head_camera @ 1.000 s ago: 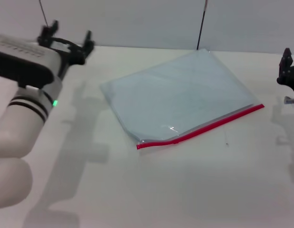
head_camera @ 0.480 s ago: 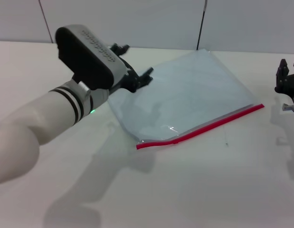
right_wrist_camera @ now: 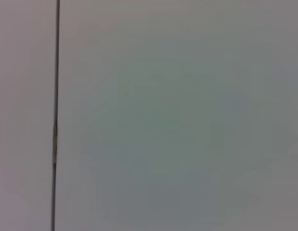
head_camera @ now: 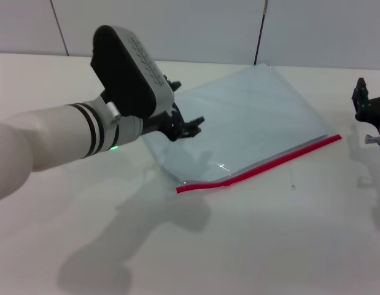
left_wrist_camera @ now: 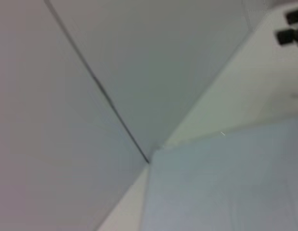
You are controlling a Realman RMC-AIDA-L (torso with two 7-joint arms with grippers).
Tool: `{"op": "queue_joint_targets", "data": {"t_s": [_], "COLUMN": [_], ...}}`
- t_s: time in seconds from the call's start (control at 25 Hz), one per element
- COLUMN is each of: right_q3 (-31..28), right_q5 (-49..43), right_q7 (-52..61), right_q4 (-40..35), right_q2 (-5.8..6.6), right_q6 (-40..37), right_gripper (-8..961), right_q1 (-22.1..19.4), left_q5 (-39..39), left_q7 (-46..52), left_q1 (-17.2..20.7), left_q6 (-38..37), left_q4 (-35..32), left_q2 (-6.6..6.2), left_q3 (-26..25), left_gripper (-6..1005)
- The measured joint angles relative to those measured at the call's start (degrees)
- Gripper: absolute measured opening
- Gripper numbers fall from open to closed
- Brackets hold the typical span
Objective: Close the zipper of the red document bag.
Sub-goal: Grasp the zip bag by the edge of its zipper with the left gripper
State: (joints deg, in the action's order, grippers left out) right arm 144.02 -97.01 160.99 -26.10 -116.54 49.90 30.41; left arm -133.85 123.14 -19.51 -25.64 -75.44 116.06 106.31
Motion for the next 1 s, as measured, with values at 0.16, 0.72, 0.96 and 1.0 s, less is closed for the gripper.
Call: {"op": "queue_joint_targets", "data": {"t_s": [0.16, 0.72, 0.96, 1.0], "right_q3": [-0.26, -0.5, -0.58, -0.59], "right_q5": [0.39, 1.86, 1.91, 1.91], "right_q7": [0.02, 0.03, 0.02, 0.02], "right_q4": [0.33, 0.62, 0.63, 0.64], "right_q2": [0.05, 0.09, 0.08, 0.09], "right_q6": [-0.03, -0.68, -0.69, -0.68], "right_gripper": [488, 537, 537, 536], "right_q1": [0.05, 0.77, 0.92, 0.99], "left_q5": [-7.4, -19.43, -19.88, -20.02], "left_q7": [5.12, 12.65, 12.78, 12.99], "left_q1": [-0.84, -8.42, -9.58, -9.84], "left_q6": [-7.33, -29.19, -33.1, -33.61], "left_q4": [-3.33, -7.38, -9.32, -9.54], "left_q2": [0.02, 0.06, 0.1, 0.1], "left_q3": [-1.05, -0.06, 2.29, 2.66], "left_gripper": [842, 842, 842, 842]}}
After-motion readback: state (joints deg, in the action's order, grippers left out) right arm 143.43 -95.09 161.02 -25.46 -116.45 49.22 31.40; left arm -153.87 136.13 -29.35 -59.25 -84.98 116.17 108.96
